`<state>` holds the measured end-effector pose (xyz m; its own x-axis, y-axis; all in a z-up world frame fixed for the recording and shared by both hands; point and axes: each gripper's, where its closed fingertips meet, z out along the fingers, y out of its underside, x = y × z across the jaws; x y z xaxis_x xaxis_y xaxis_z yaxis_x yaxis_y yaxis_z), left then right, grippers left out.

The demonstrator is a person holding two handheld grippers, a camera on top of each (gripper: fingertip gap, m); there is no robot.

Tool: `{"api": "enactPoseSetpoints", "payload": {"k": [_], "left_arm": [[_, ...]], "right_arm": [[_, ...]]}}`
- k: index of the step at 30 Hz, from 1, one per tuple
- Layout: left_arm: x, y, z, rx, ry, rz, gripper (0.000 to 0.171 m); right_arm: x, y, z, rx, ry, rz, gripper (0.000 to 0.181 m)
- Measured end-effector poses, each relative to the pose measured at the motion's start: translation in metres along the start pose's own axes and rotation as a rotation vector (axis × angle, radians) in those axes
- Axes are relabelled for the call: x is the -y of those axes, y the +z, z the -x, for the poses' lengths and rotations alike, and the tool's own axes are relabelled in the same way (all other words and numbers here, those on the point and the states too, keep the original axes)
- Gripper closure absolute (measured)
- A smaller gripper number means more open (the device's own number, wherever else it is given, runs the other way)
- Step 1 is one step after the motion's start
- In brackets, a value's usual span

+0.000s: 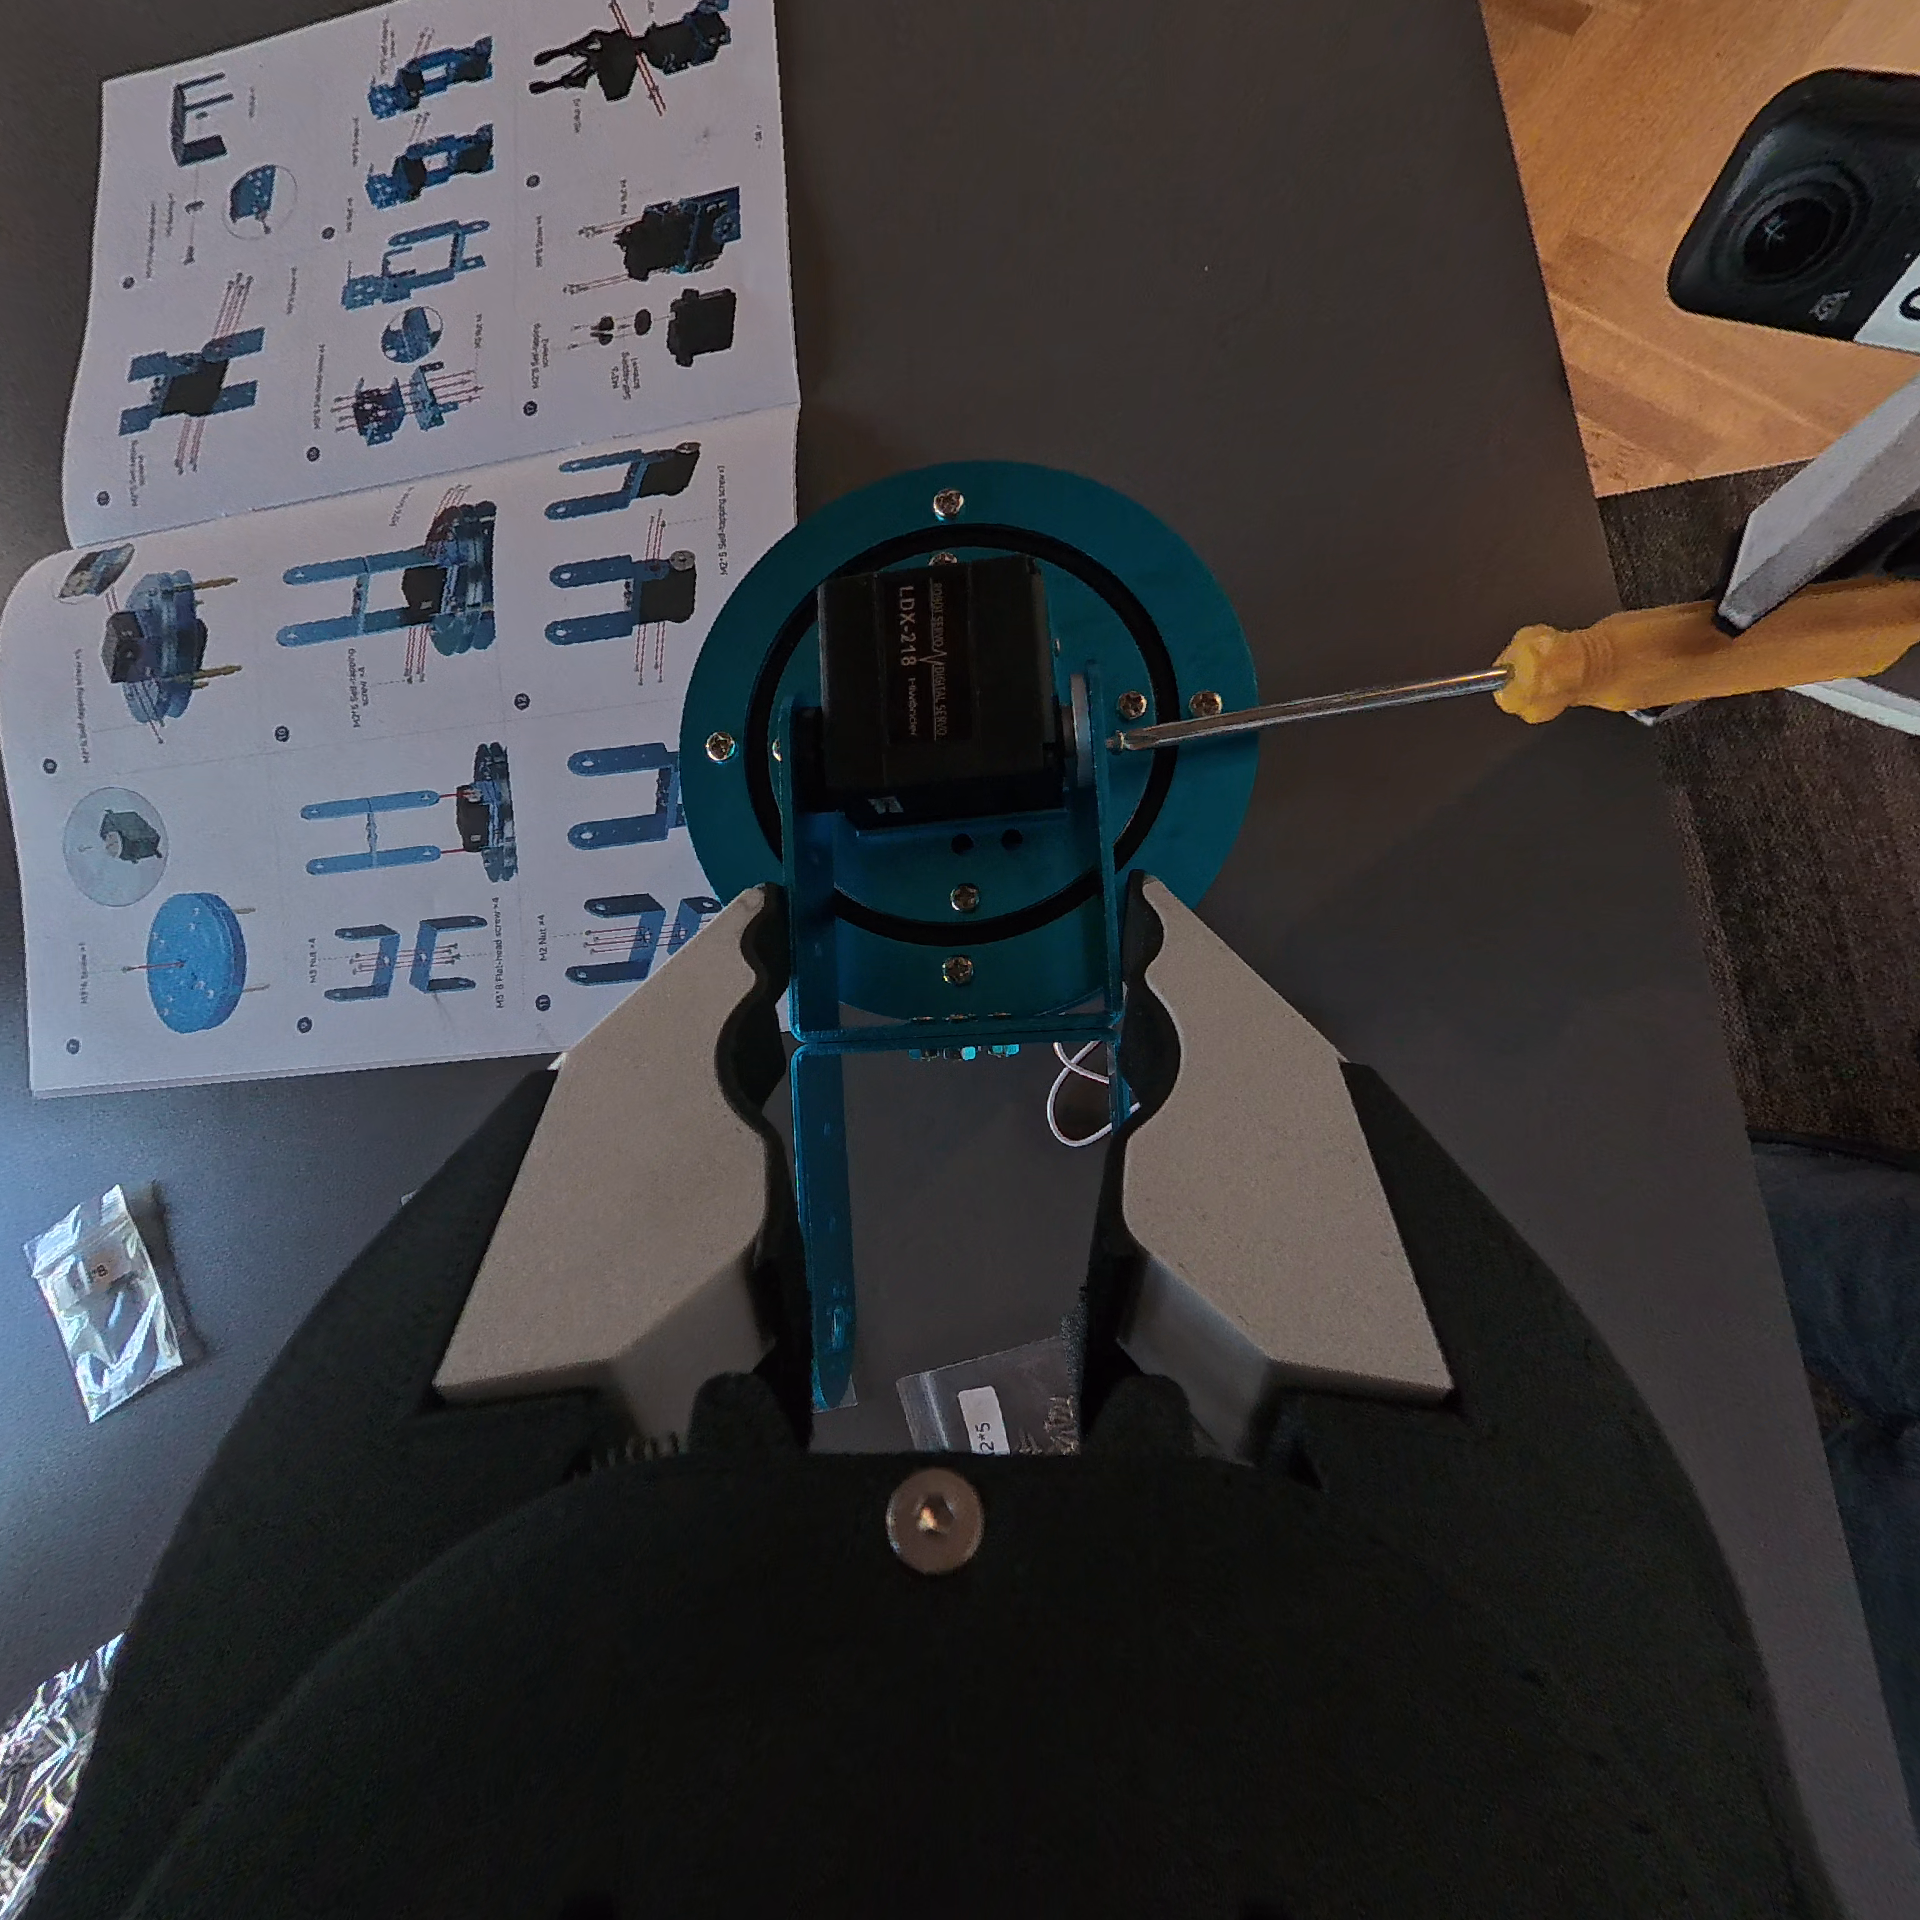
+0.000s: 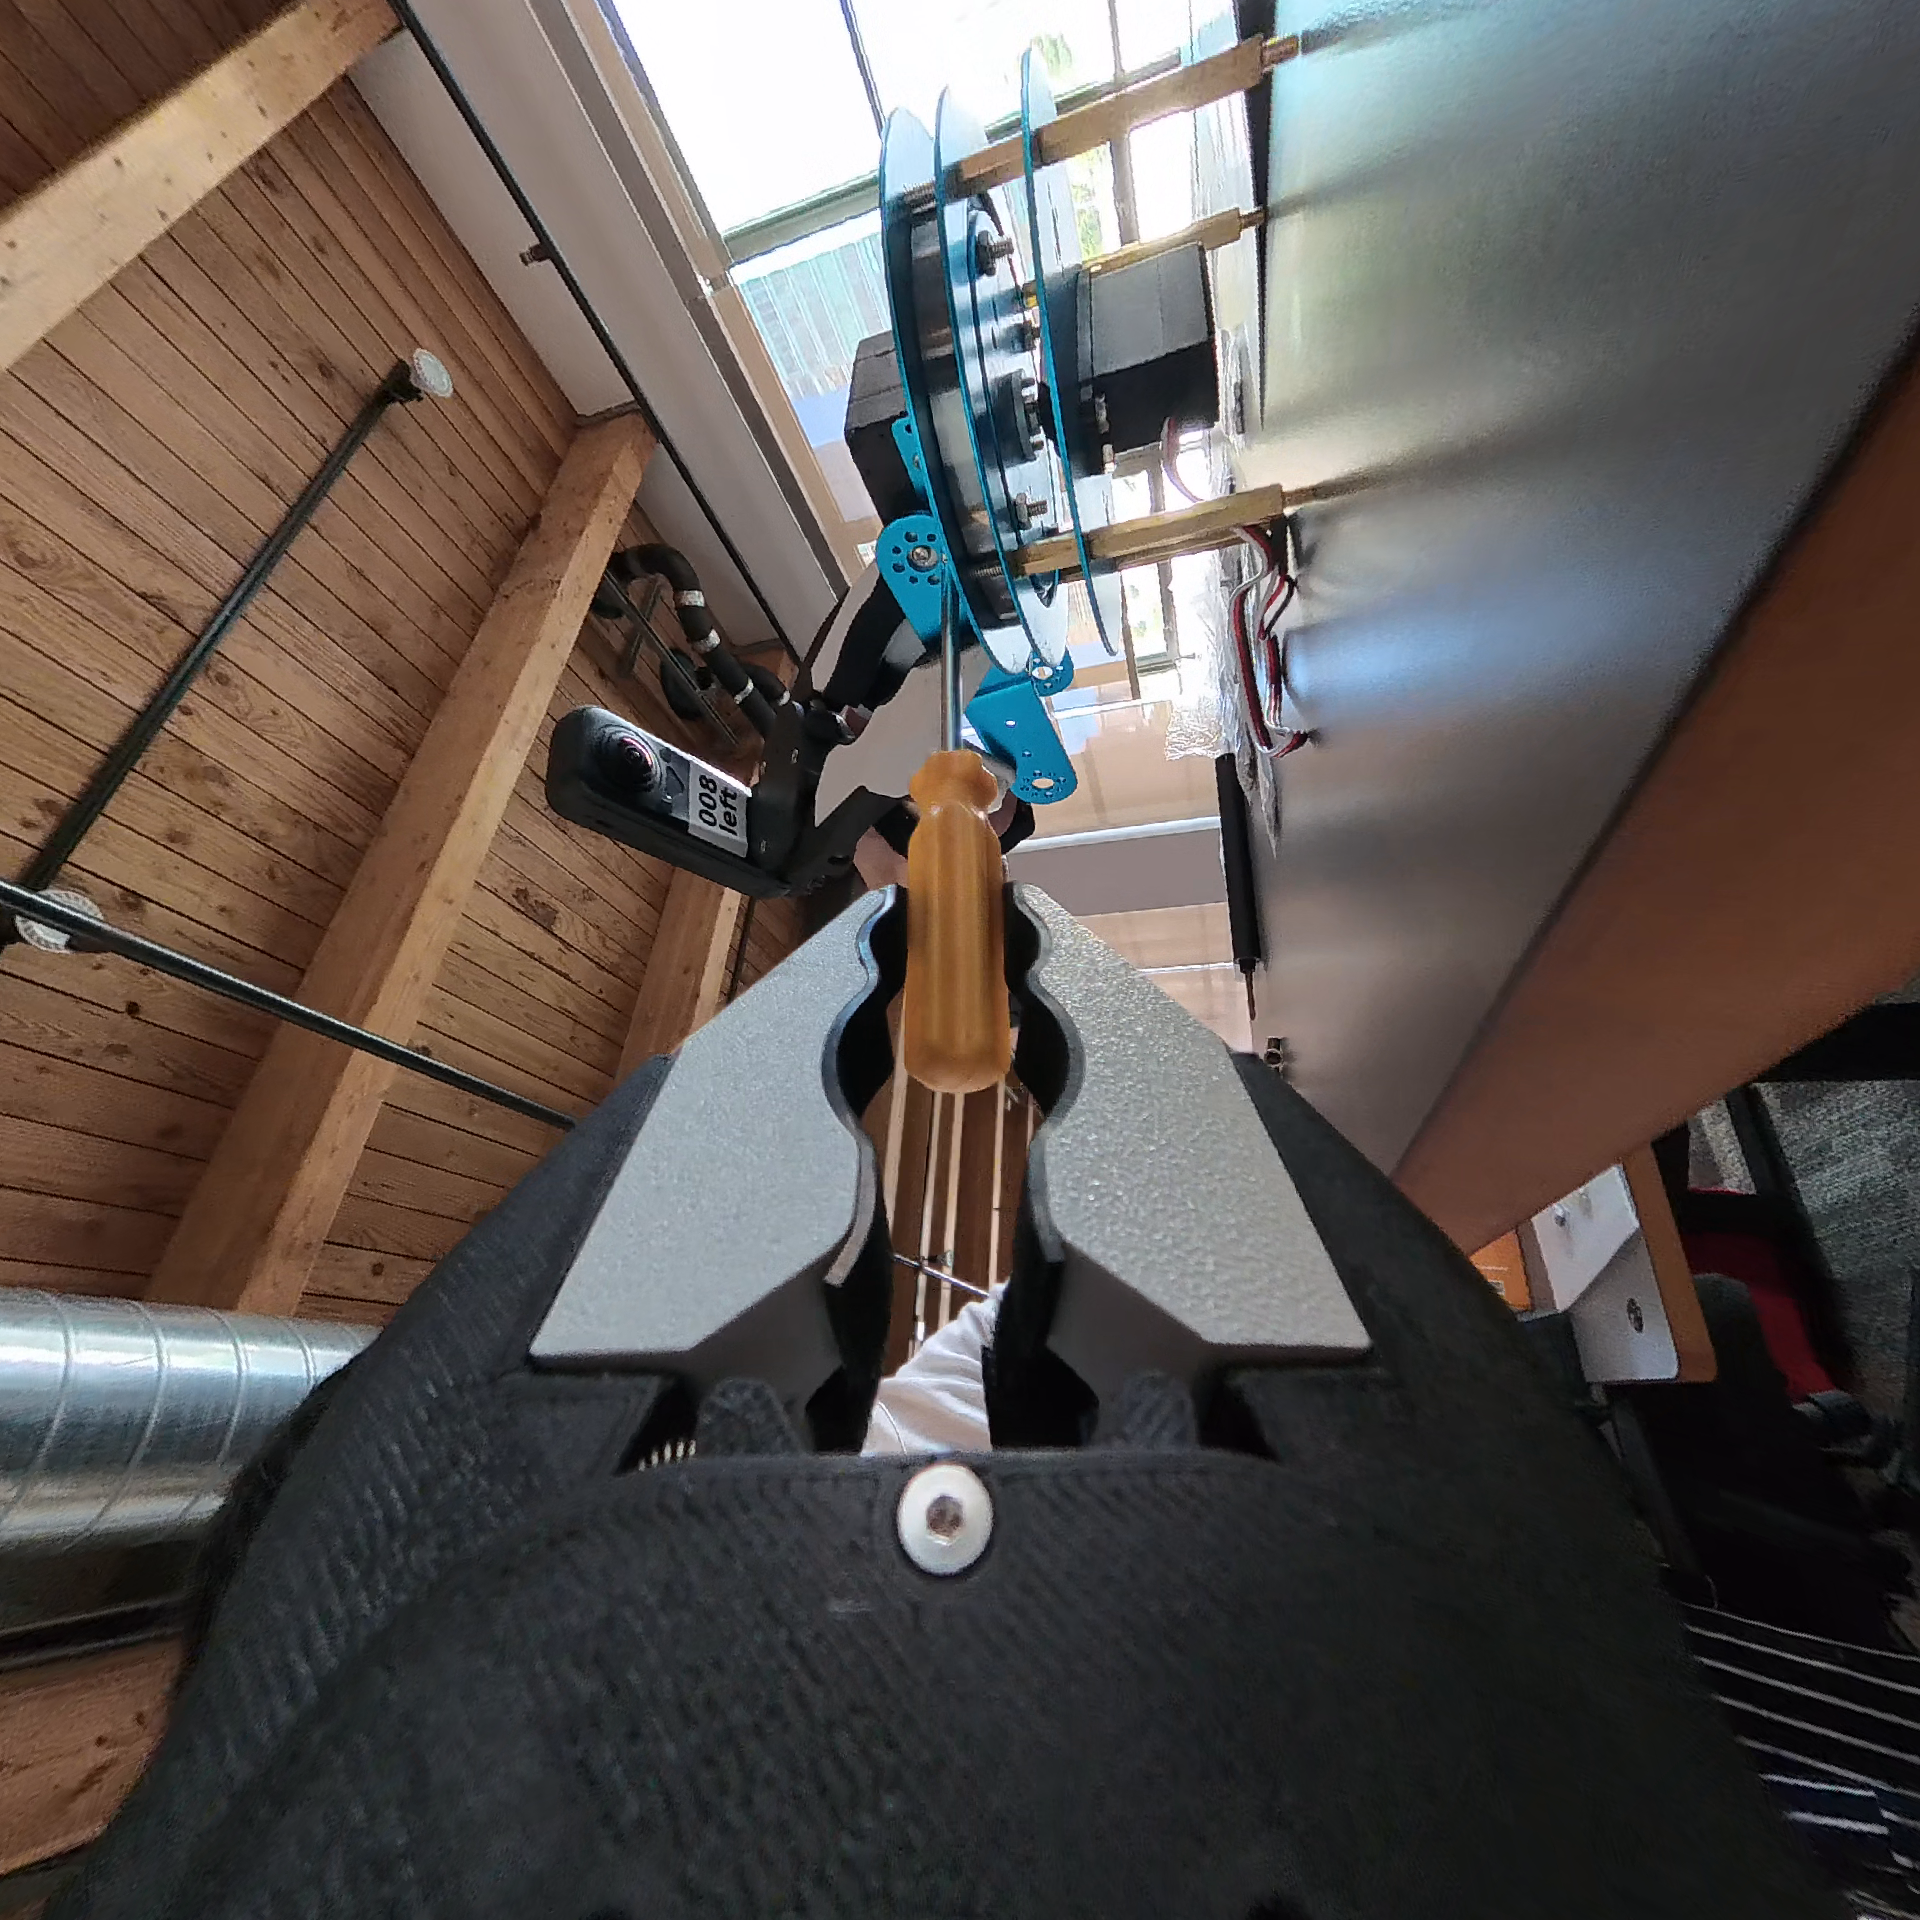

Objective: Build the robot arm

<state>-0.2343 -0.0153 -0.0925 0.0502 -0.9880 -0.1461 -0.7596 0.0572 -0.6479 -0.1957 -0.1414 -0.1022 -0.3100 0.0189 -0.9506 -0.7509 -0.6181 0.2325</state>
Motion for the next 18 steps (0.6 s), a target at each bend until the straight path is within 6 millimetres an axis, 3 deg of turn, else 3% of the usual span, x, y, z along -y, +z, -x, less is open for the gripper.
{"api": "enactPoseSetpoints", "payload": {"k": [18], "left_arm": [[-0.0004, -0.0001, 0.0006, -0.005, -0.002, -0.001, 0.108]], "right_arm": [[-0.0072, -0.0041, -0.0007, -0.077, -0.223, 0.017, 0.165]]}}
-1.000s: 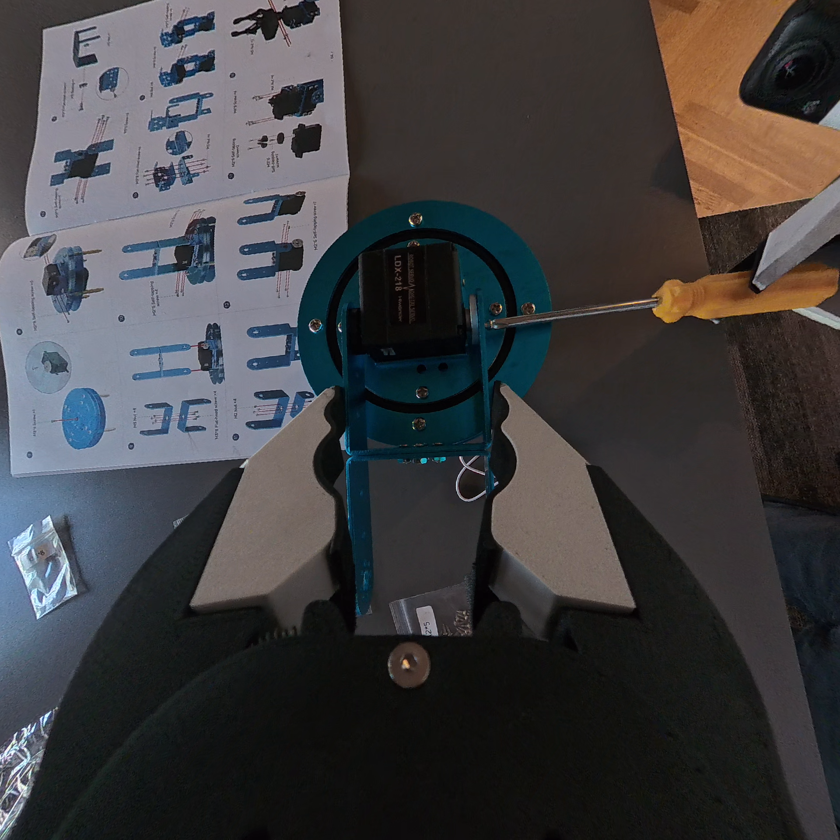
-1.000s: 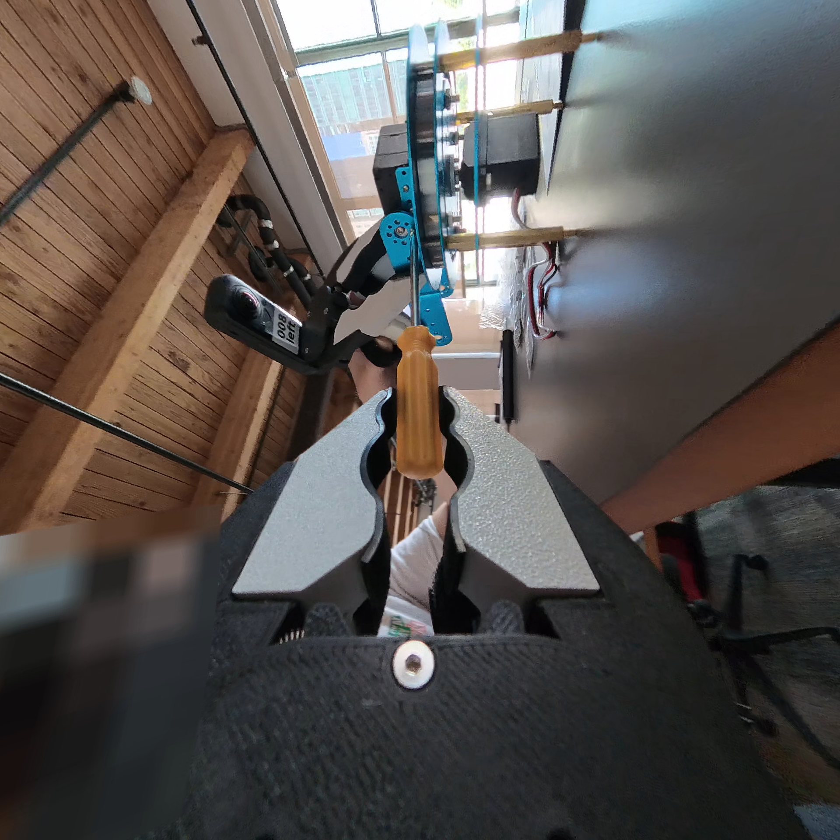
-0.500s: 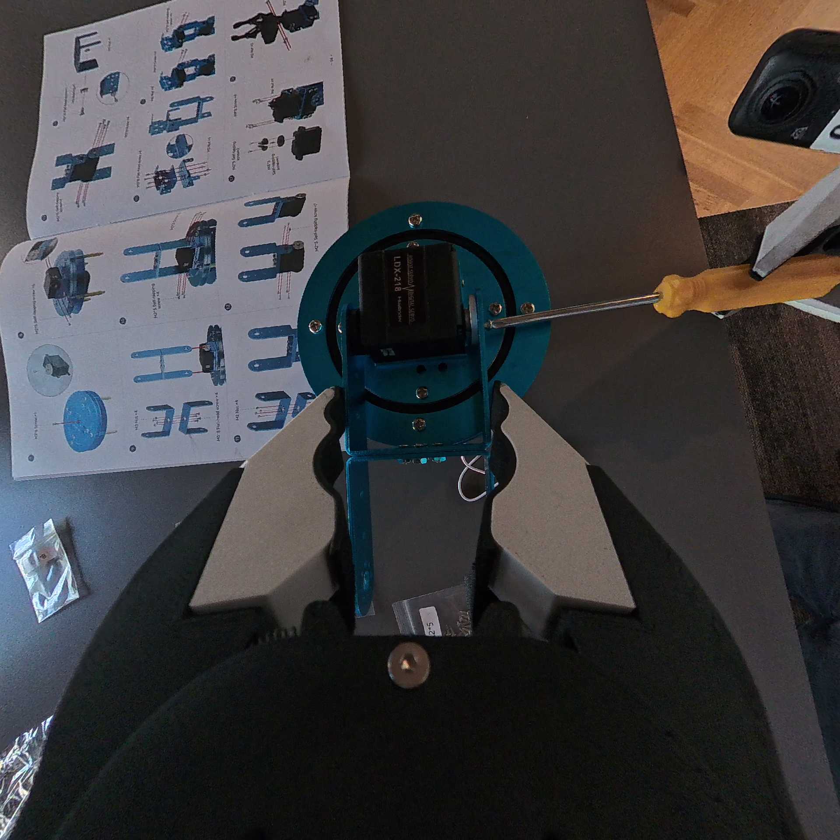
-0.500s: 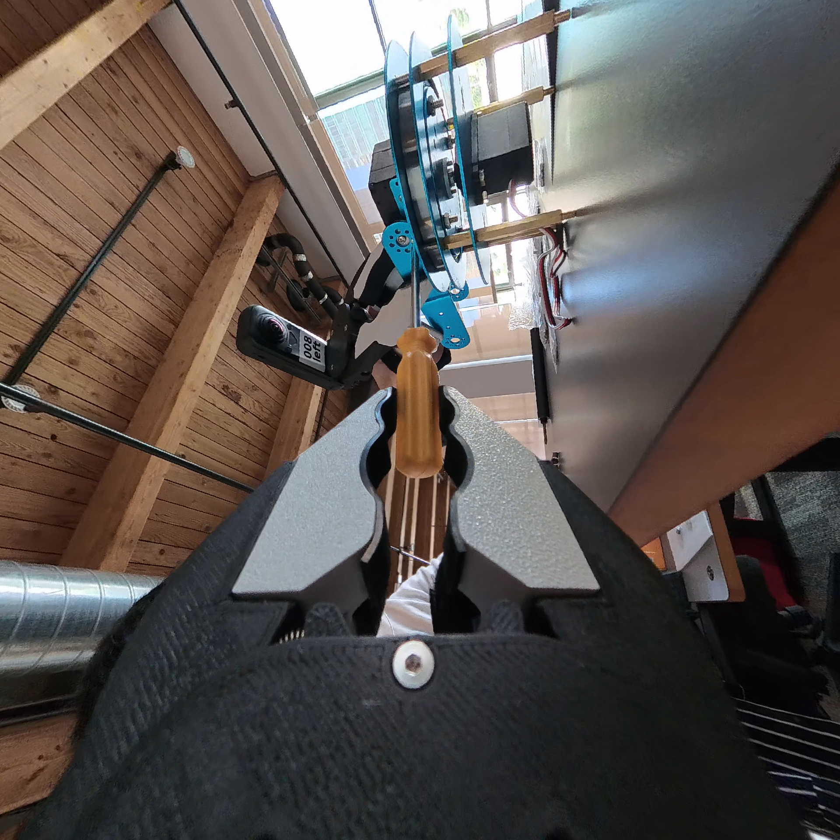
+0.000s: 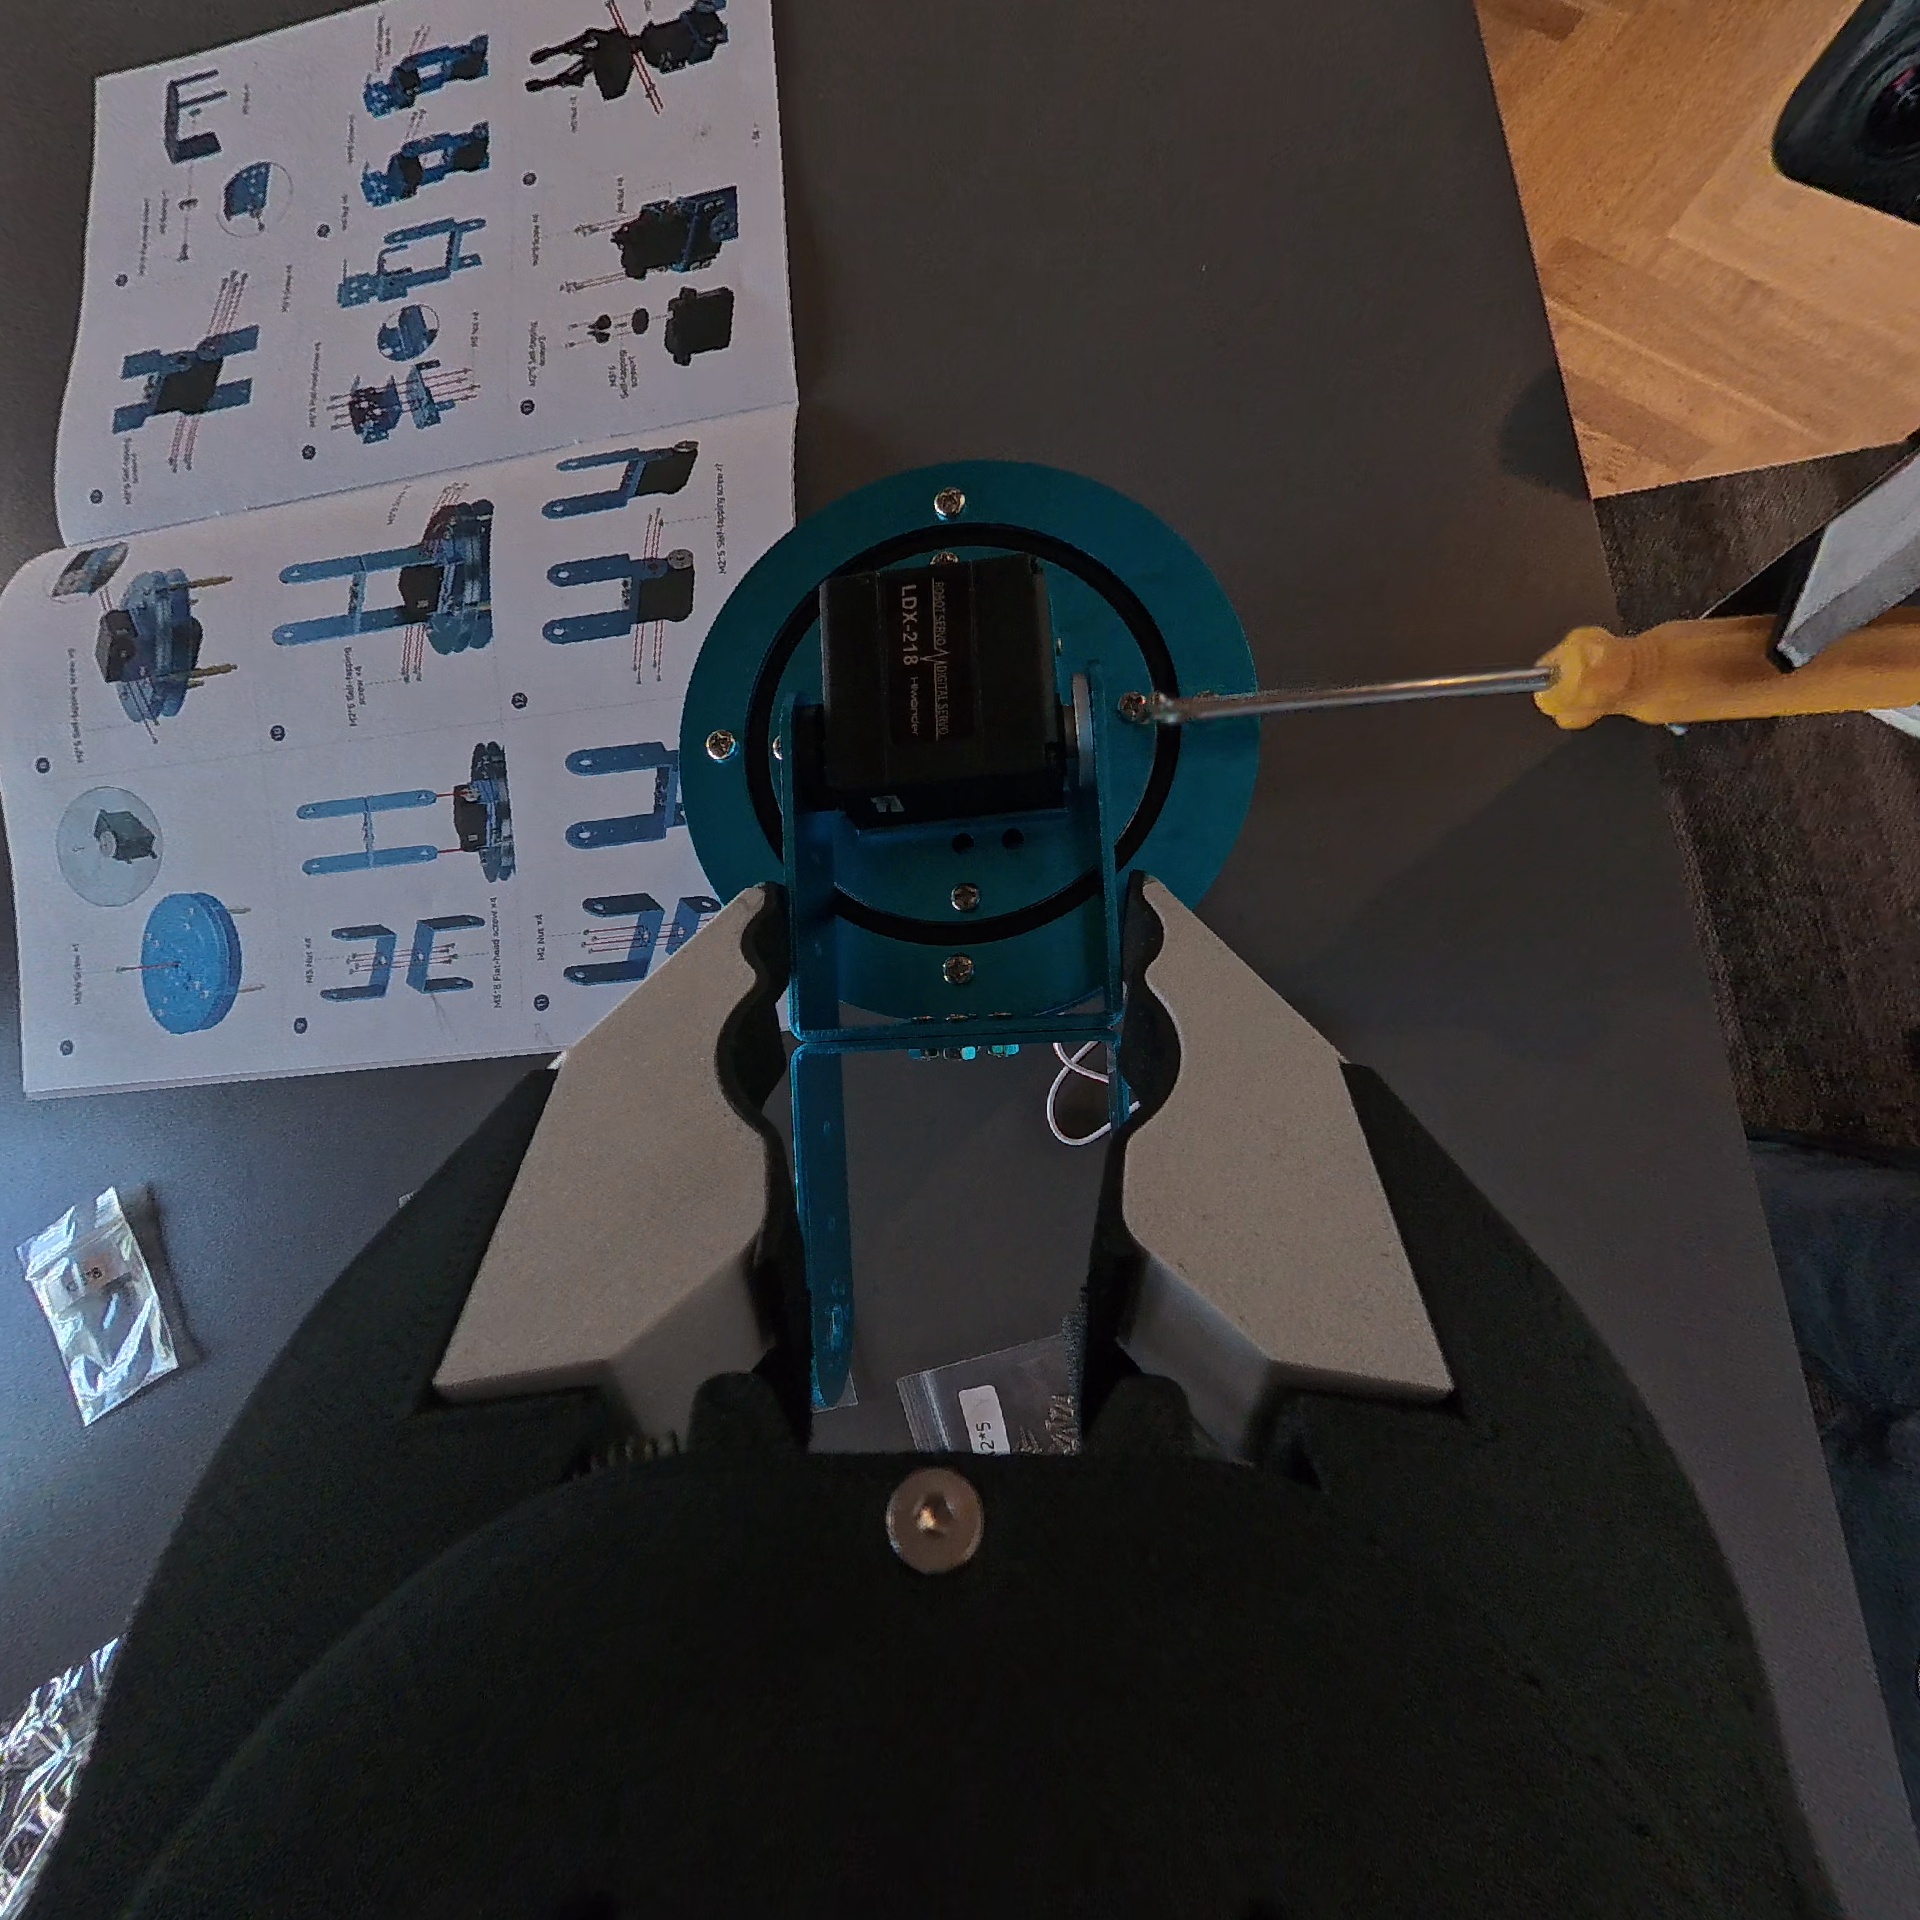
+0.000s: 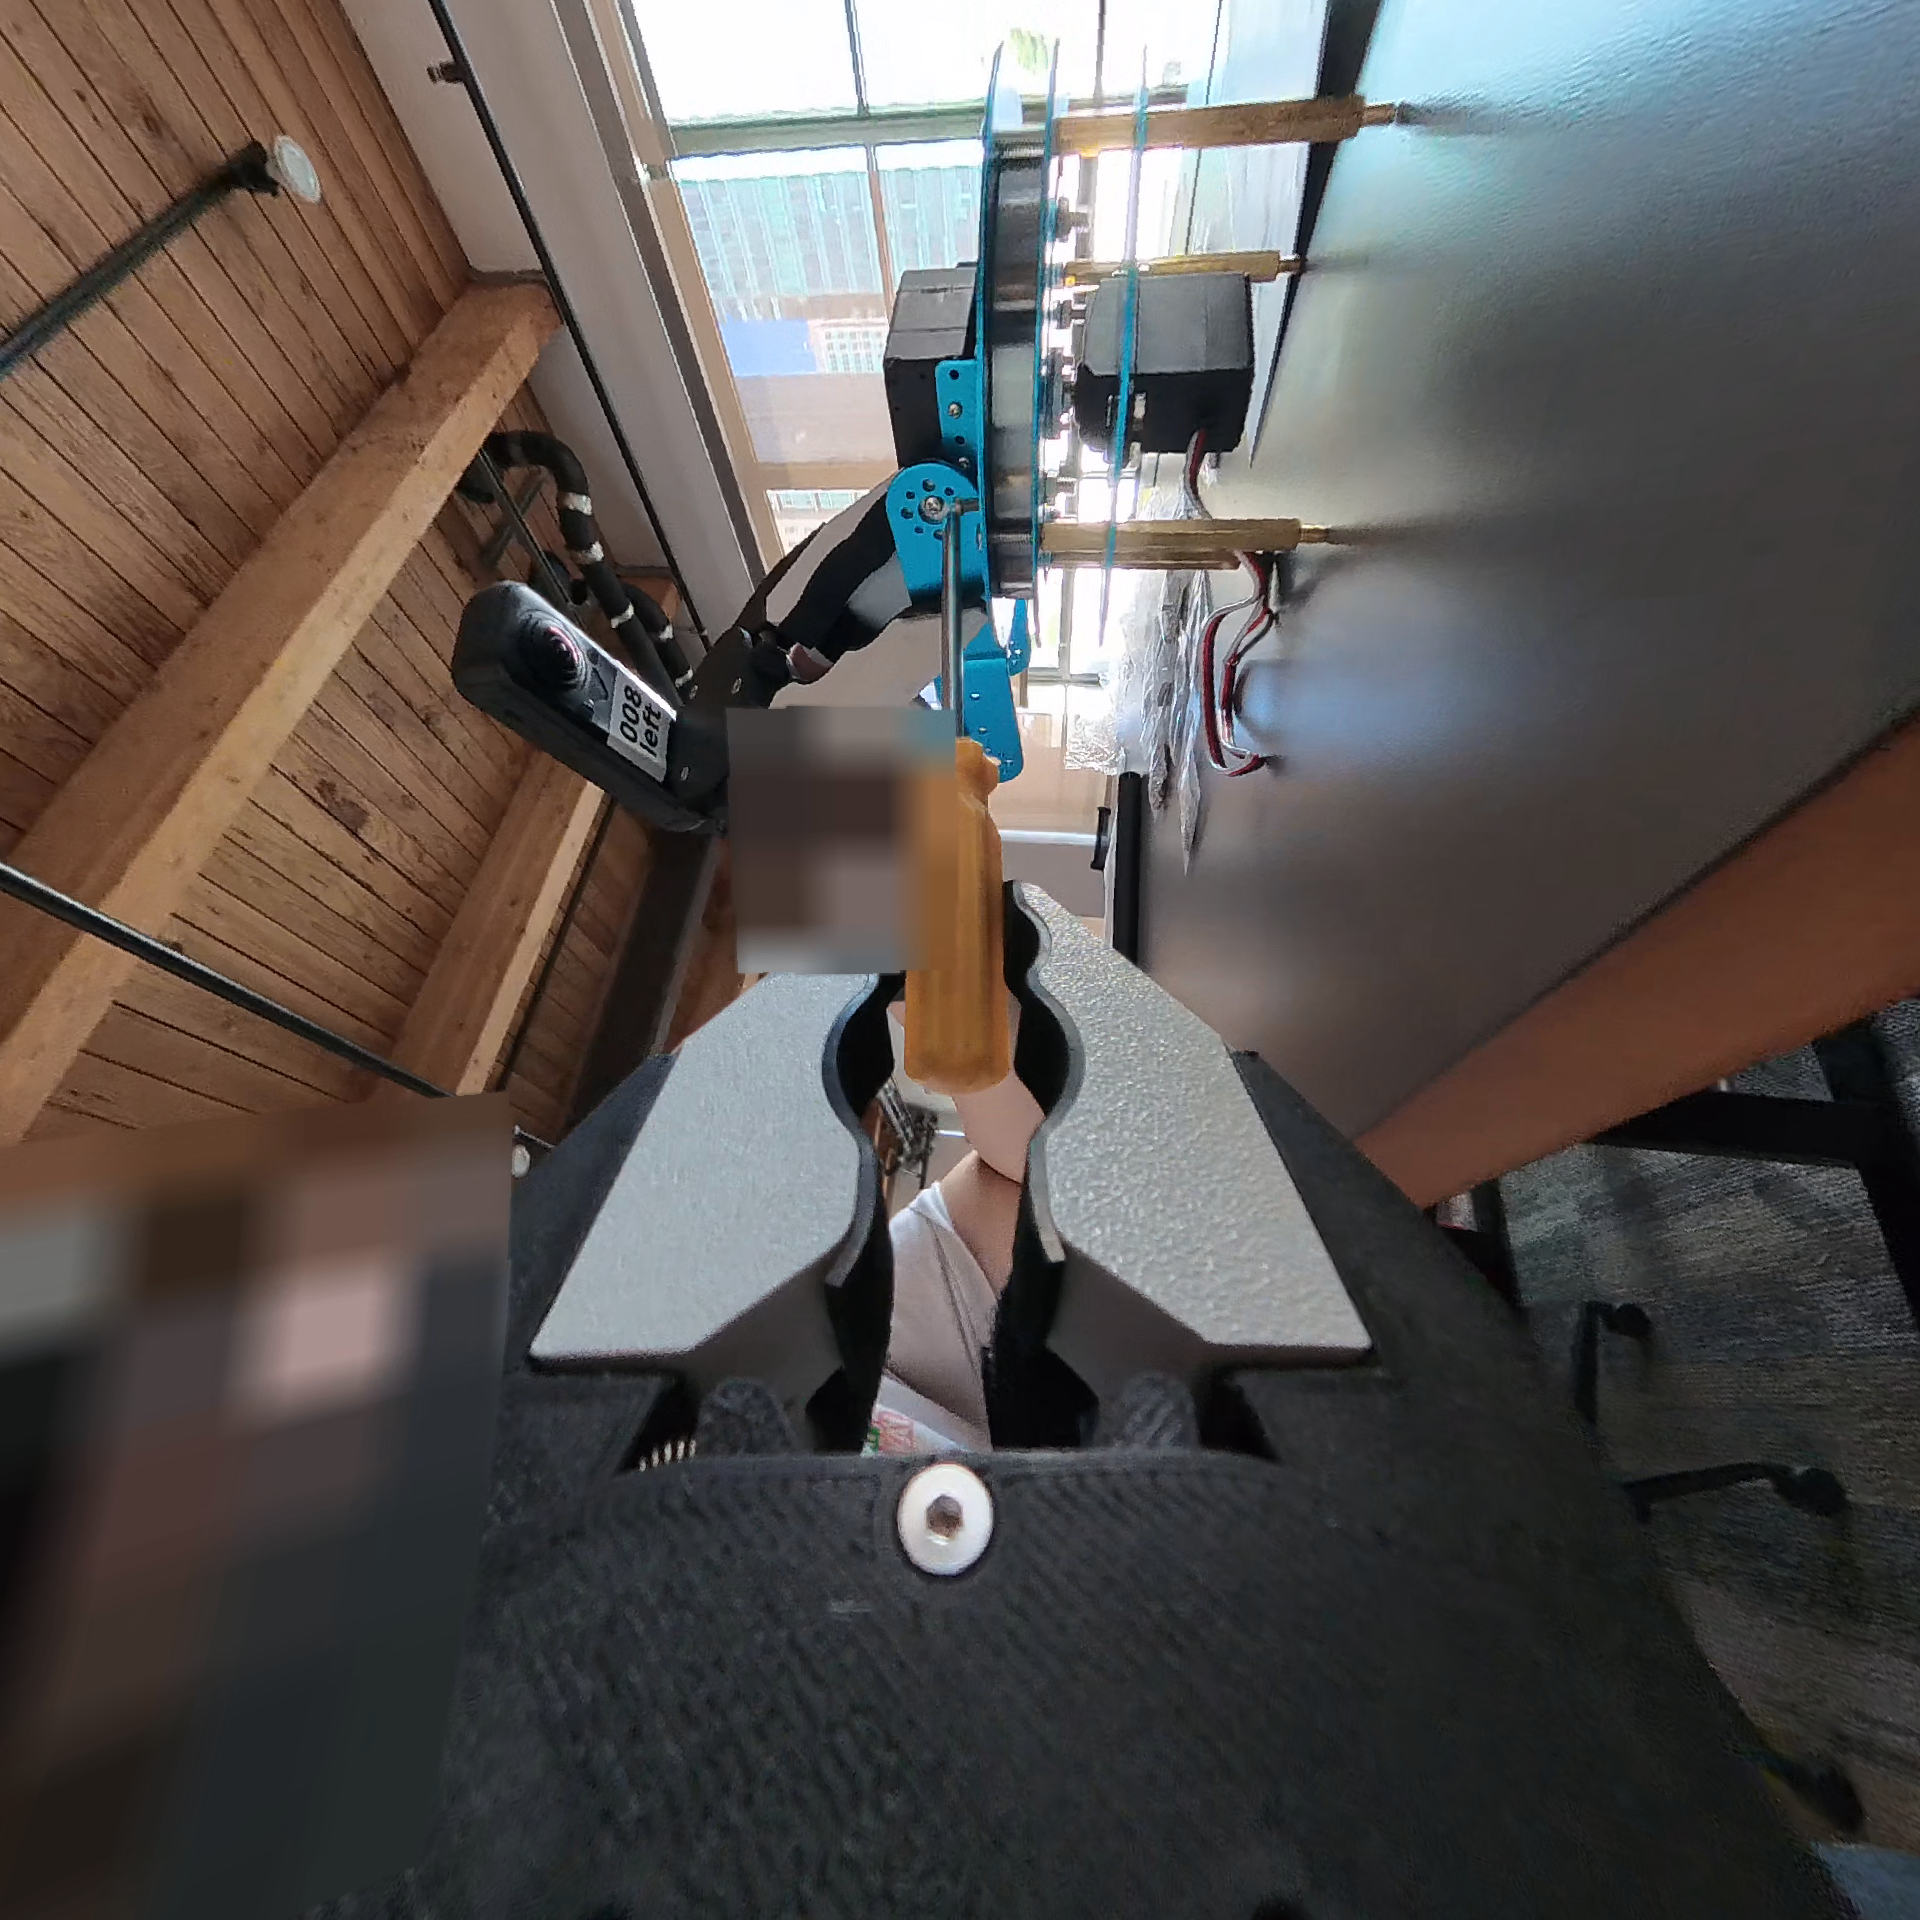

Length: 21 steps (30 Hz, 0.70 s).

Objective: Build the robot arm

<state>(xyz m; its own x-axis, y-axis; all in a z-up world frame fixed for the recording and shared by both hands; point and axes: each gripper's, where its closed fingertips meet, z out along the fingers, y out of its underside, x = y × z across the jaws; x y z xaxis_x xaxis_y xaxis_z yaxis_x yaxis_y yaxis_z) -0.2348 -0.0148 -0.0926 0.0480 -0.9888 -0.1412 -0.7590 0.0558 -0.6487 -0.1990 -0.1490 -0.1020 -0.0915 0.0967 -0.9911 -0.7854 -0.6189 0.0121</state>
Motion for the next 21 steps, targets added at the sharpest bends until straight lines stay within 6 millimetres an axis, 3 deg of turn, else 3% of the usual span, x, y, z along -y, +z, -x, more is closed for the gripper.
{"api": "enactPoseSetpoints", "payload": {"k": [14, 18, 21], "left_arm": [[-0.001, 0.001, -0.001, 0.01, 0.017, -0.013, 0.107], [-0.005, 0.0, -0.002, -0.028, -0.024, -0.004, 0.09], [-0.007, -0.014, 0.002, -0.04, -0.078, -0.033, 0.085]], "right_arm": [[-0.007, -0.001, 0.004, -0.102, -0.225, 0.067, 0.165], [-0.007, -0.002, 0.006, -0.107, -0.226, 0.078, 0.165], [-0.005, -0.002, 0.011, -0.093, -0.229, 0.08, 0.165]]}}
